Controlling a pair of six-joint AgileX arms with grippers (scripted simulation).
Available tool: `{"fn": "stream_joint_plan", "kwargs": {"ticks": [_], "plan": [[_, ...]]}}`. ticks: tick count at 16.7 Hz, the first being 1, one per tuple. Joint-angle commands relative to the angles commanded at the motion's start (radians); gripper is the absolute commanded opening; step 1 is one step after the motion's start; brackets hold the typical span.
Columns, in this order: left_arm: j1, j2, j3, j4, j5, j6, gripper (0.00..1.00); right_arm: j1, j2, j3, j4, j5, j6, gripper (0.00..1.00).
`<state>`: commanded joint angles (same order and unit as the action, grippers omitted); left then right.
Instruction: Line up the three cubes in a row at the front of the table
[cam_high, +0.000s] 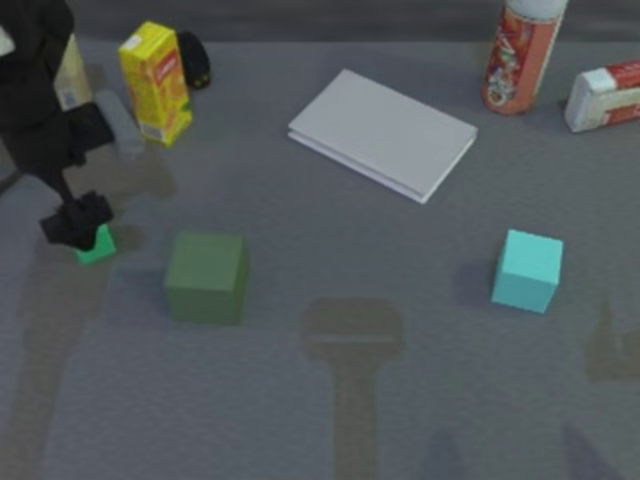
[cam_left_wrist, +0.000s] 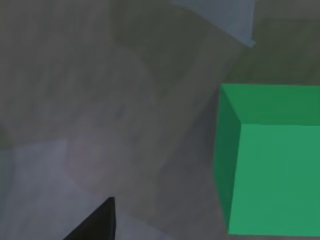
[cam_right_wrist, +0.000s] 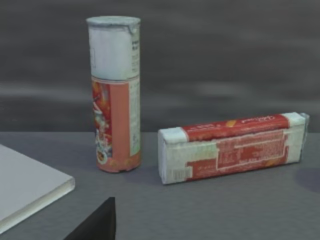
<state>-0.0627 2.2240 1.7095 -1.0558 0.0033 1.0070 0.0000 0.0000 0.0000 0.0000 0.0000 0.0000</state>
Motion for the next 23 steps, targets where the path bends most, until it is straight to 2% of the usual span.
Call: {"fn": "stream_joint_plan", "kwargs": {"ticks": [4, 9, 22, 23], "plan": [[0.0, 0.058, -0.094, 0.158, 0.001, 0.0, 1.0, 0.0, 0.0, 0.0, 0.0, 0.0, 0.0, 1.0], [0.0, 0.071, -0.11, 0.181, 0.001, 0.001, 1.0, 0.0, 0.0, 0.0, 0.0, 0.0, 0.0, 1.0], [0.0, 0.071, -0.11, 0.181, 0.001, 0.001, 0.02, 0.0, 0.0, 0.0, 0.0, 0.0, 0.0, 1.0], [0.0, 0.071, -0.11, 0.181, 0.001, 0.001, 0.0, 0.0, 0.0, 0.0, 0.0, 0.0, 0.0, 1.0]]}}
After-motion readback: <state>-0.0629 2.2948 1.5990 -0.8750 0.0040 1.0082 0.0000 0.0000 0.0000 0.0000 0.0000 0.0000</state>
